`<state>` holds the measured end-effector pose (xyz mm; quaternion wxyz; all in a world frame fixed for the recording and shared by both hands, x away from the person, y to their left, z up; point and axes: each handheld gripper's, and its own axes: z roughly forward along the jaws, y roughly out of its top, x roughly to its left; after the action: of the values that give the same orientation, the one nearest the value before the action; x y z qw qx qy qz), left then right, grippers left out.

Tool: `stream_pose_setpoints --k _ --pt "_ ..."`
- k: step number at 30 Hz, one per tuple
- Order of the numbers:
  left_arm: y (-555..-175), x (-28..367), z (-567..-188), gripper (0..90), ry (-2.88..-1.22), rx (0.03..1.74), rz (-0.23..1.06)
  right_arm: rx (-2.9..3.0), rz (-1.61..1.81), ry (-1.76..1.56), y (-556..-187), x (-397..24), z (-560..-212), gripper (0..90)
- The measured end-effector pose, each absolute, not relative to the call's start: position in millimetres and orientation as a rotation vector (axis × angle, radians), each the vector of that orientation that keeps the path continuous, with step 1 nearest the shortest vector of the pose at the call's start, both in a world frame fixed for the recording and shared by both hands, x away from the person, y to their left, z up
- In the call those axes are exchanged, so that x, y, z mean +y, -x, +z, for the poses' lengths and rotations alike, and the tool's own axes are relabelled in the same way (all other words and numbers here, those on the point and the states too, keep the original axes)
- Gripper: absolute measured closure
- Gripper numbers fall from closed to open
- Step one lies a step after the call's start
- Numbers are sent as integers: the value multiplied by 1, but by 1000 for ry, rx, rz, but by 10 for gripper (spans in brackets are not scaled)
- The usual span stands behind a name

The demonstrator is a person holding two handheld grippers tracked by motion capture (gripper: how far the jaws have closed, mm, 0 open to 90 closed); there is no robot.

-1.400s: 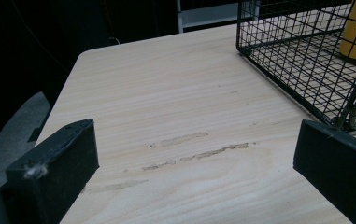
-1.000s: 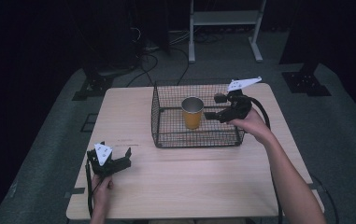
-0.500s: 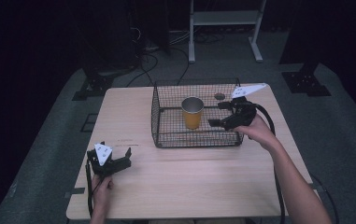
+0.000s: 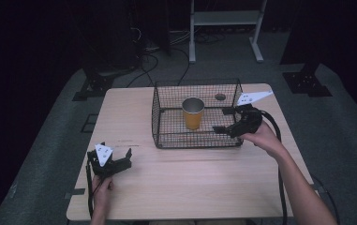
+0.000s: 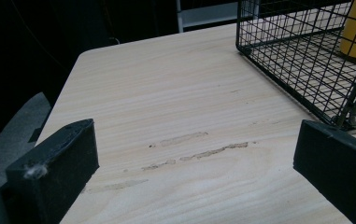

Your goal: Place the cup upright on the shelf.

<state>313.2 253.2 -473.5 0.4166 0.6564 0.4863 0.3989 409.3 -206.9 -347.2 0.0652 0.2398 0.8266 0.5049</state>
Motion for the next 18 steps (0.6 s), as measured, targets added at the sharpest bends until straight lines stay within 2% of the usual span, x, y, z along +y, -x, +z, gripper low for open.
stream_pose_setpoints --k 18 --pt "-313 253 -474 0 -1649 1222 1003 2490 1529 -738 -391 -225 -360 52"
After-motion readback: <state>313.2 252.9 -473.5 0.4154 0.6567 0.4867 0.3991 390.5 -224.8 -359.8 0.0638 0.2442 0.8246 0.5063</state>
